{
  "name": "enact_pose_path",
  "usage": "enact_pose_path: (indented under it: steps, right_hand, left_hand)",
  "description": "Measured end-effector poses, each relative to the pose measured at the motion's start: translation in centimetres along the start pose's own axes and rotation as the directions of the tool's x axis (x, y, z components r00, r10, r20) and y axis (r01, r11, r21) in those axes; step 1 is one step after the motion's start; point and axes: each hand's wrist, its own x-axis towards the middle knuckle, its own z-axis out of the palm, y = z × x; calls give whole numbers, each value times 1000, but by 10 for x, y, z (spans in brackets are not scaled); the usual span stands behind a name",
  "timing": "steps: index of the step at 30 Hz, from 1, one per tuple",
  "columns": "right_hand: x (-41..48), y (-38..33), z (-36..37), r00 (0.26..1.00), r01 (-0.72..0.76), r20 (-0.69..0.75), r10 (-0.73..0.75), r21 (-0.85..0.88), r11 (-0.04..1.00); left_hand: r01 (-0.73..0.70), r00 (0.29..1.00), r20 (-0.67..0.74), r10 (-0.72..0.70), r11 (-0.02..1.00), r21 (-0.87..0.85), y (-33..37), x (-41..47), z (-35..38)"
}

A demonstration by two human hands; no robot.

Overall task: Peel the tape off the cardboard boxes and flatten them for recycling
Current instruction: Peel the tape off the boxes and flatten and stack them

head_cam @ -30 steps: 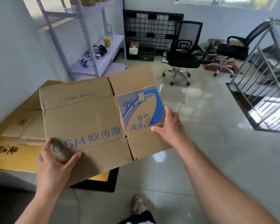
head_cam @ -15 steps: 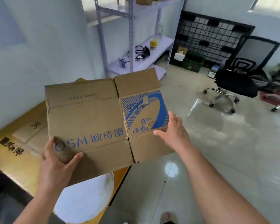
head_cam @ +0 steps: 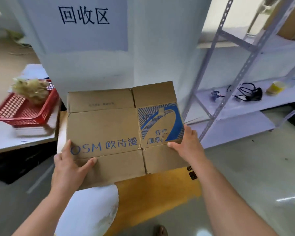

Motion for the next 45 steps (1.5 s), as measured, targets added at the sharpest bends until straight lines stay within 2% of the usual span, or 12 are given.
enact_pose_path:
  steps: [5, 11, 18, 22, 25, 28, 30, 33, 35, 37, 41, 45]
  right_hand:
    - [46, 0, -9, 989, 113, 101, -110, -26, 993]
    - [83, -4, -1, 970, 152, 193, -148, -7, 988]
    - [107, -3, 26, 958, 83, 276, -73, -25, 996]
    - [118, -1, 39, 940, 80, 338, -41, -101, 992]
    - [122, -3, 42, 942, 101, 332, -41, -164, 981]
    - [121, -19, 47, 947, 287, 258, -193, -405, 868]
    - [119, -37, 57, 891, 441, 306, -335, -409, 799]
    - [115, -61, 83, 797, 579, 434, -420, -351, 736]
    - [115, -62, 101, 772, 618, 460, -439, -381, 688]
    - [115, -54, 113, 774, 625, 449, -446, -426, 654]
    - [115, -42, 120, 781, 621, 406, -475, -427, 657]
    - [114, -45, 120, 786, 612, 436, -439, -444, 654]
  left_hand:
    - [93, 994, -67, -90, 995, 31, 18, -9, 18]
    - [166, 984, -81, -160, 984, 71, 30, 1, 29]
    - [221, 975, -2, -223, 961, 169, 26, 40, 41]
    - [282, 954, 55, -295, 943, 179, 13, 49, 53]
    - [298, 949, 21, -314, 920, 255, 8, 50, 59]
    - [250, 959, -10, -282, 833, 493, 15, 53, 66]
    - [162, 977, 33, -212, 828, 537, 22, 58, 73]
    - [-82, 984, 178, -29, 809, 582, 36, 66, 84]
    - [-170, 964, 267, 11, 794, 583, 44, 71, 87]
    - [-183, 954, 300, 4, 800, 572, 46, 75, 89]
    - [-215, 942, 335, 1, 770, 601, 33, 65, 99]
    - [-227, 935, 356, 4, 778, 586, 22, 65, 106]
